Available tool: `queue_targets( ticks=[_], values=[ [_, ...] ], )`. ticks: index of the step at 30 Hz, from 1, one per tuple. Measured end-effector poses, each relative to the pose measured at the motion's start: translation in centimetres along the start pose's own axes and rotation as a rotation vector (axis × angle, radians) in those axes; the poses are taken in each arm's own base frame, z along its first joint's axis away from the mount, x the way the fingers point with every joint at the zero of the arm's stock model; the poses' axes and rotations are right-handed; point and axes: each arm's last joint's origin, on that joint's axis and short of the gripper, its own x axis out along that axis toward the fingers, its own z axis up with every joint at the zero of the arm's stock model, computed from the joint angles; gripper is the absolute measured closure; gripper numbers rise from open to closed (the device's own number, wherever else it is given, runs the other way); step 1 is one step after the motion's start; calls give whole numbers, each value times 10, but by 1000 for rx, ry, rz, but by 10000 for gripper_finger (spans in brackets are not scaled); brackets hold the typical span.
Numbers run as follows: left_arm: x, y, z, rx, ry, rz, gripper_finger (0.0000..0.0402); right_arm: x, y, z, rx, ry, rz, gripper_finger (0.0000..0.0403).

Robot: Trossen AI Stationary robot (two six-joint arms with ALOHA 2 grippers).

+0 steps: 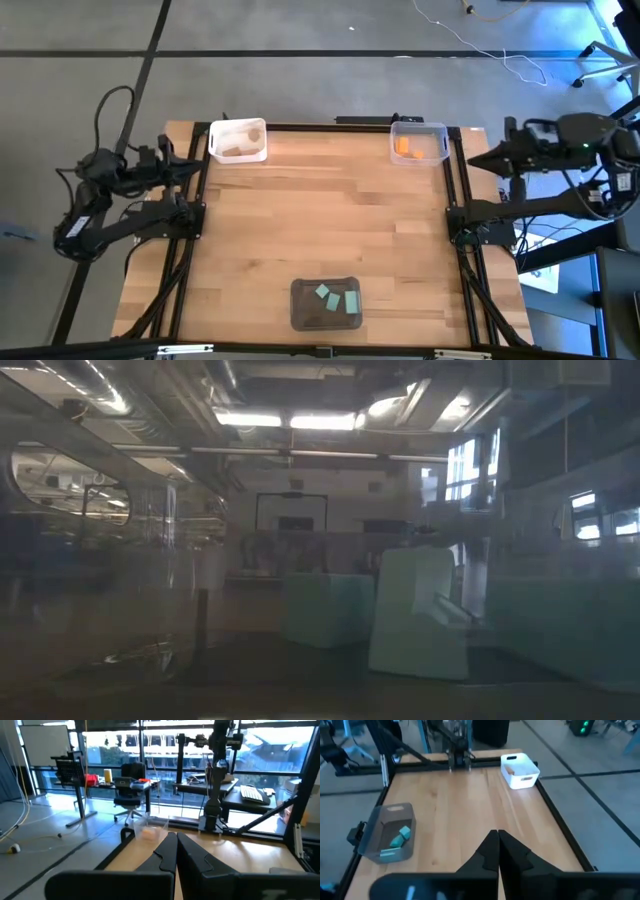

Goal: Sort & place blocks by color
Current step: Return to Home Position

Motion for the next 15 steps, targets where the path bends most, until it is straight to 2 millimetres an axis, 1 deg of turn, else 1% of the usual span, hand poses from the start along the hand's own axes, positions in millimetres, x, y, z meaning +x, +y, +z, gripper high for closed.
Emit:
queue_targets(
  ticks=[5, 10, 15],
  values=[
    [11, 4, -18, 11, -44, 20, 402, -14, -1, -33, 60, -81, -5, 403],
    [31, 9, -38, 23, -98, 19, 402, -24, -1, -65, 119, -128, -3, 403],
    [49, 14, -63, 17, -167, 15, 402, -31, -2, -95, 157, -178, -21, 403]
  ],
)
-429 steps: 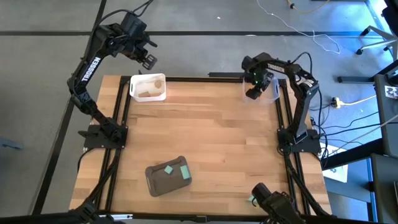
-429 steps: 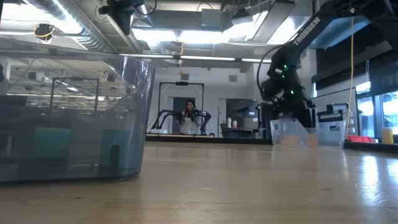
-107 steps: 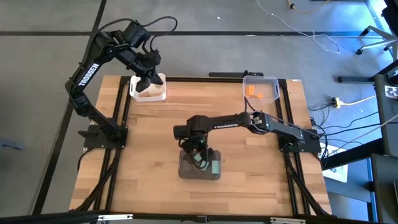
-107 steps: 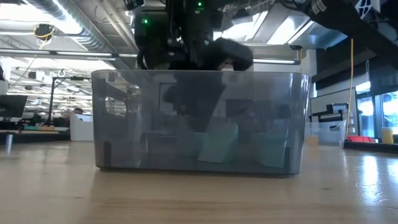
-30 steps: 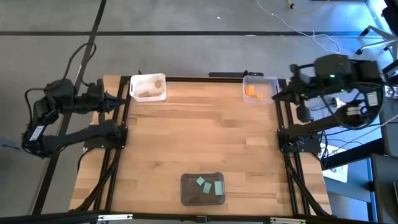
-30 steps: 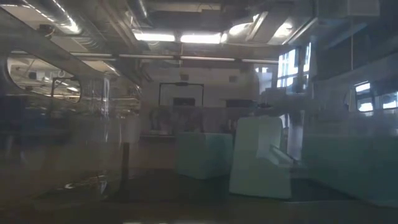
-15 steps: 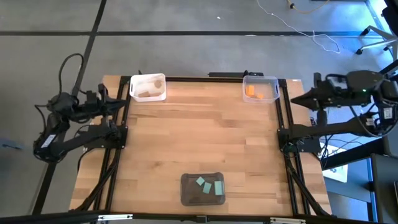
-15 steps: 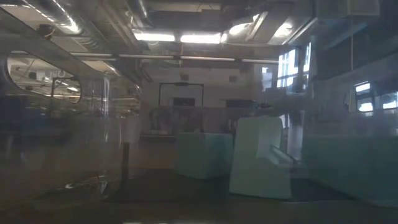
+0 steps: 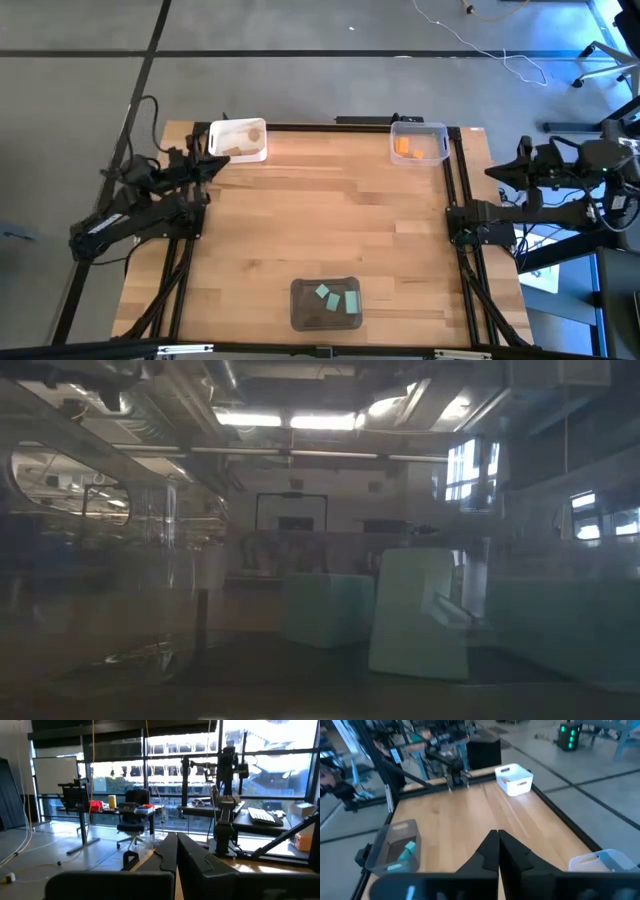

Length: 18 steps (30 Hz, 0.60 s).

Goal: Sort & place blocks by color
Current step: Return to Home Position

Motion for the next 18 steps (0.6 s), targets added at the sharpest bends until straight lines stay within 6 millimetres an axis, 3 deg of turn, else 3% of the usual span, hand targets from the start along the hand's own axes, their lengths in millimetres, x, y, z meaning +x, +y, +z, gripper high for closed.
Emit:
queue_targets(
  ticks=[8, 18],
  values=[
    [9, 4, -34, -84, -42, -3, 402, -16, -6, -32, 29, -88, 14, 403],
    [11, 8, -65, -104, 0, 54, 402, -15, -10, -57, 32, -126, 30, 403]
  ],
)
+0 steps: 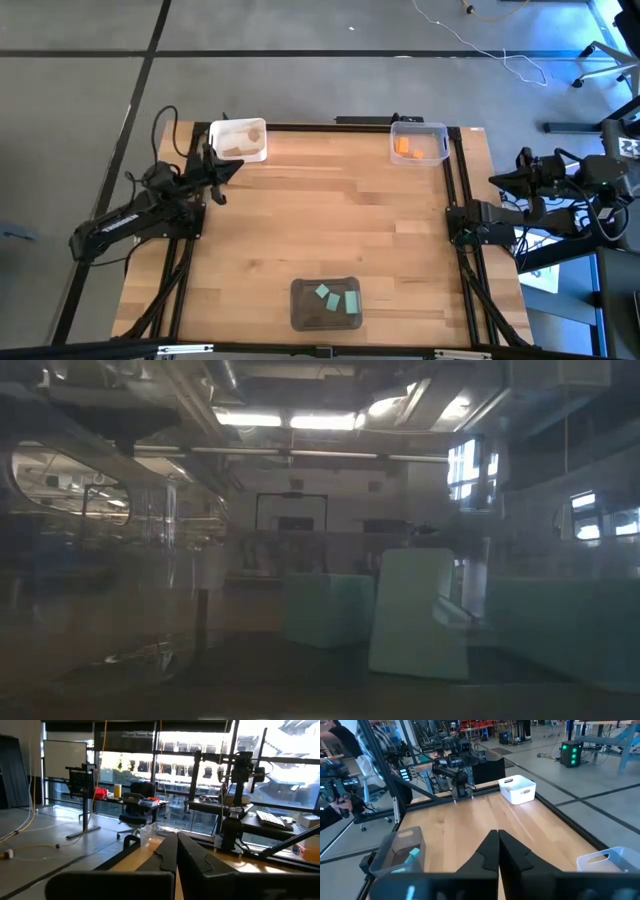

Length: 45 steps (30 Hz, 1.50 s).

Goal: Sort & place blocks by color
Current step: Return to Home Position

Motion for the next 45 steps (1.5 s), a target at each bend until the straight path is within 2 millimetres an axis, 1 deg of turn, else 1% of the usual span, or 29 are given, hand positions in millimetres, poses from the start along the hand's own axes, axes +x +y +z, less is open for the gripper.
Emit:
queue_targets(
  ticks=[3, 7, 11, 14, 16, 22, 24, 26, 30, 33, 35, 38, 42, 43, 45],
  values=[
    [0, 2, -11, 2, -22, -3, 402, 0, -1, -5, 6, -6, 3, 403],
    [0, 5, -28, -8, -29, -3, 402, 1, -1, -6, 24, -1, 14, 403],
    [0, 5, -30, -4, 0, 10, 401, 7, 0, -6, 24, -6, 38, 403],
    [0, 6, -32, 24, 20, 12, 401, 22, 2, -9, 18, -3, 76, 403],
    [0, 6, -33, 37, 28, 12, 401, 36, 3, -14, -8, 10, 109, 403],
    [0, 6, -35, 32, 42, 14, 402, 82, 5, -27, -96, -47, 206, 403],
    [0, 6, -34, 32, 41, 20, 402, 86, 6, -27, -103, -19, 233, 403],
    [0, 7, -35, 32, 47, 33, 402, 85, 7, -22, -111, -40, 239, 403],
    [0, 7, -36, 35, 53, 52, 402, 88, 7, -23, -111, -44, 239, 403],
    [0, 8, -37, 34, 60, 55, 402, 87, 7, -22, -106, -43, 238, 403],
    [0, 8, -37, 34, 63, 56, 402, 78, 8, -17, -92, -68, 235, 403],
    [-1, 8, -38, 33, 70, 56, 402, 61, 9, 0, -83, -169, 237, 403],
    [-1, 8, -38, 33, 72, 56, 402, 35, 11, 16, -145, -258, 234, 403],
    [-1, 8, -38, 32, 72, 56, 402, 33, 11, 18, -150, -270, 224, 403],
    [-1, 8, -38, 31, 72, 55, 401, 34, 10, 17, -167, -263, 202, 403]
  ],
)
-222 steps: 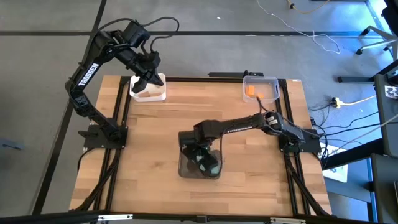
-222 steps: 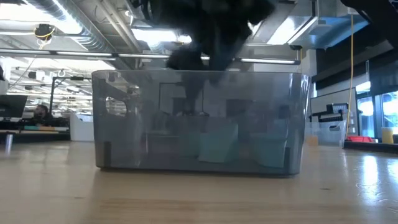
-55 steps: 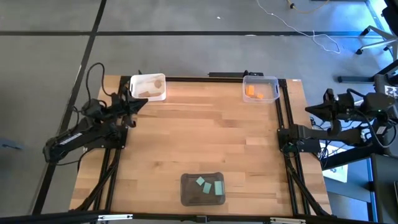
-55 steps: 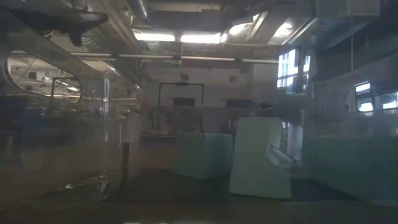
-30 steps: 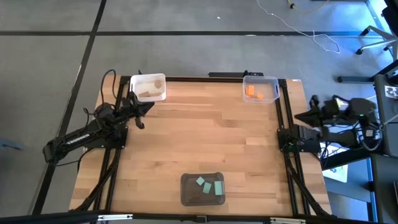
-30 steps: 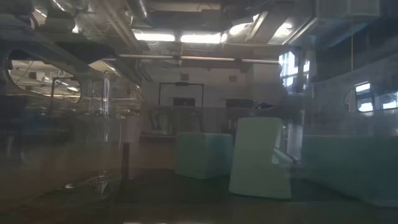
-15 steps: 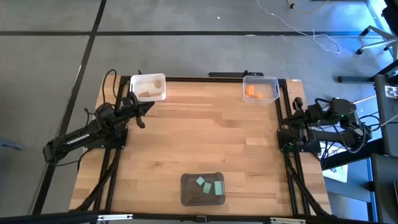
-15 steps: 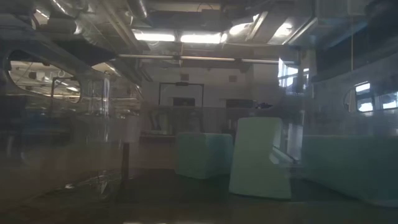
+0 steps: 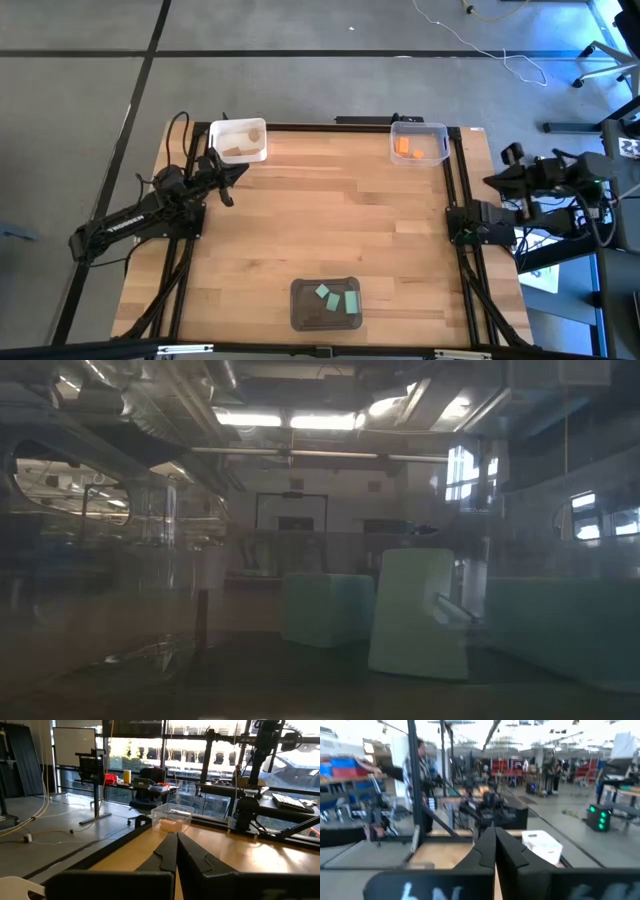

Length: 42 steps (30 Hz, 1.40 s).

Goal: Sort & place blocks by color
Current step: Return to Home Position

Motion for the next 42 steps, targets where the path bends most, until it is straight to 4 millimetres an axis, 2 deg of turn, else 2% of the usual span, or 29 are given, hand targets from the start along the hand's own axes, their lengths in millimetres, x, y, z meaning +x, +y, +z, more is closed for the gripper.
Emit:
queue_targets(
  ticks=[3, 11, 19, 26, 32, 42],
  values=[
    [0, 0, 0, -1, 0, 0, 402, 13, -3, -13, 2, 43, -25, 403],
    [0, 0, 0, -3, 0, -1, 402, 67, -9, -69, 9, 57, 14, 403],
    [0, 0, 0, -3, 3, -1, 402, 97, -13, -124, 41, 52, 52, 403],
    [0, 0, -3, -1, 30, 2, 401, 109, -16, -167, 63, 60, 52, 403],
    [0, 0, -7, -3, 72, -20, 401, 113, -17, -196, 63, 76, 51, 403],
    [-1, 0, -14, 28, 143, -36, 401, 113, -17, -199, 7, 105, 52, 403]
  ],
)
